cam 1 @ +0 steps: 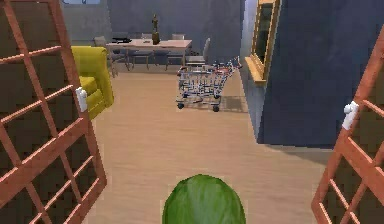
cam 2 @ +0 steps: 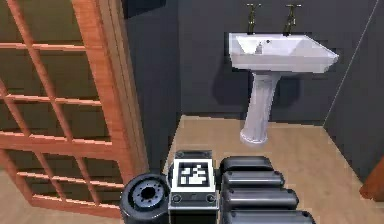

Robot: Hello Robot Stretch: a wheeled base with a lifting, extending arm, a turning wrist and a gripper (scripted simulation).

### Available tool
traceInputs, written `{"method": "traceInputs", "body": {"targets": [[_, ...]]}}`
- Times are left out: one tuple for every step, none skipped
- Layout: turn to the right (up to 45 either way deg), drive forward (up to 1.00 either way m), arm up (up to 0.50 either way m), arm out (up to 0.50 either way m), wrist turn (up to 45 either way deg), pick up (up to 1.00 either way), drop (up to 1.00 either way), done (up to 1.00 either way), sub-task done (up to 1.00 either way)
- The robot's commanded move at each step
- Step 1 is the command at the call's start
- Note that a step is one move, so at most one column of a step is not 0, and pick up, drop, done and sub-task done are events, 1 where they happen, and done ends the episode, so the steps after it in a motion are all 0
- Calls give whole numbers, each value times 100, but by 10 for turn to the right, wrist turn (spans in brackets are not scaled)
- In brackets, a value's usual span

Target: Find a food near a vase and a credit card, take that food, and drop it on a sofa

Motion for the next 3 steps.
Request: {"method": "traceInputs", "body": {"targets": [[0, 95, 0, 0, 0, 0, 0, 0, 0], [-450, 0, 0, 0, 0, 0, 0, 0, 0], [-60, 0, 0, 0, 0, 0, 0, 0, 0]]}}
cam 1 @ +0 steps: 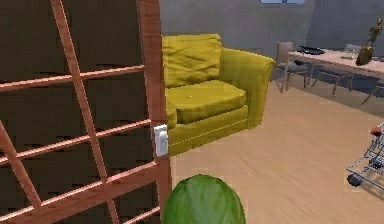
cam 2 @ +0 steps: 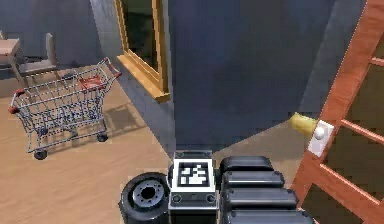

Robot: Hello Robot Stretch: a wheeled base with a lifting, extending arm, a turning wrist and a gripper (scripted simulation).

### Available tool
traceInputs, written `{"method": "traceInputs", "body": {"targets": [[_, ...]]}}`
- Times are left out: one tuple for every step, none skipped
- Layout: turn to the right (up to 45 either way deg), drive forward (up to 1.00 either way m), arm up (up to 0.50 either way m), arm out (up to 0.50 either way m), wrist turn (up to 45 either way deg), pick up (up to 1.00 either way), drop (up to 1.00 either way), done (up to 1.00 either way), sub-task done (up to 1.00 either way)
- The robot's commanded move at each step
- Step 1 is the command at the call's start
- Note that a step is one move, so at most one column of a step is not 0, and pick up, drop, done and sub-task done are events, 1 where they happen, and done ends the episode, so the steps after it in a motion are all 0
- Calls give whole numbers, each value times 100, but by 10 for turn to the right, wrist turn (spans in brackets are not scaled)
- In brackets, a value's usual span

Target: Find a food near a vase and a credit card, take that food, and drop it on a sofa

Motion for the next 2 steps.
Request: {"method": "traceInputs", "body": {"targets": [[0, 5, 0, 0, 0, 0, 0, 0, 0], [360, 0, 0, 0, 0, 0, 0, 0, 0]]}}
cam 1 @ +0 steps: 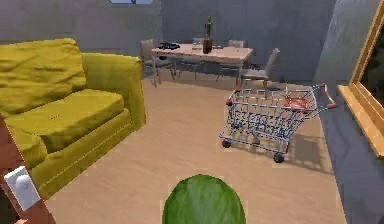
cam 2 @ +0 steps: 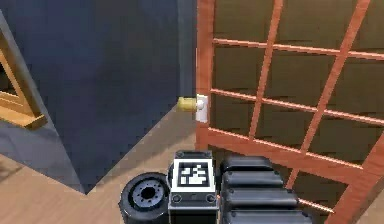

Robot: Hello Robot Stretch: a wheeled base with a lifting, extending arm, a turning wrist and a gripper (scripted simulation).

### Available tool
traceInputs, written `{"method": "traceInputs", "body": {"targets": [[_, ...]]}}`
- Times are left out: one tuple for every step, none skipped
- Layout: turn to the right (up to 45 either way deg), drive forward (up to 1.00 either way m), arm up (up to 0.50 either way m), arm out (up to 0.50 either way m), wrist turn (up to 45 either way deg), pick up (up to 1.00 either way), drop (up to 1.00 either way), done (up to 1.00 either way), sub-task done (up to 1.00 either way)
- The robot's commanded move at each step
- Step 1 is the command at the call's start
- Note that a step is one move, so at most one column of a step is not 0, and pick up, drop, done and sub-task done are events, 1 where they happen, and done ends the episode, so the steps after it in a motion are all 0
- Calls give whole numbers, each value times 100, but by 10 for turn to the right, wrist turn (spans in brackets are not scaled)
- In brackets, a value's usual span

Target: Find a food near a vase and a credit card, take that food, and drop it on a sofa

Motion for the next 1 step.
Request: {"method": "traceInputs", "body": {"targets": [[0, 80, 0, 0, 0, 0, 0, 0, 0]]}}
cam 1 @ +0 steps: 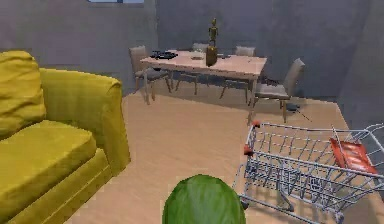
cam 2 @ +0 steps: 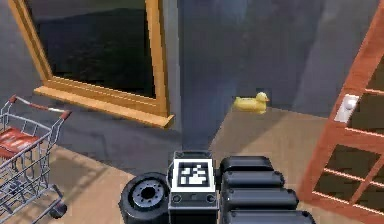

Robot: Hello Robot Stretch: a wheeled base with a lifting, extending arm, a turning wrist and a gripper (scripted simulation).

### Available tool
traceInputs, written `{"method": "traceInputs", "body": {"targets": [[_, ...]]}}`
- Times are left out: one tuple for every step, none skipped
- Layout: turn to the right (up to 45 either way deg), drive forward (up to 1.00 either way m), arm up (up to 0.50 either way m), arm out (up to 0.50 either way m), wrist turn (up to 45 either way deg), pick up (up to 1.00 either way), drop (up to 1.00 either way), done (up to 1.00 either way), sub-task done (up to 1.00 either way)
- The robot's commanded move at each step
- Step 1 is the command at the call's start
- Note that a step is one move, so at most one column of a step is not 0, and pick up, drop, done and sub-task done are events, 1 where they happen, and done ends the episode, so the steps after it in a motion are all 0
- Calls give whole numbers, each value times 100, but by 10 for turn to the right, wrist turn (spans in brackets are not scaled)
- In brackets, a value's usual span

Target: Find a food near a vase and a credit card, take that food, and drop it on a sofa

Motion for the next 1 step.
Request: {"method": "traceInputs", "body": {"targets": [[-450, 0, 0, 0, 0, 0, 0, 0, 0]]}}
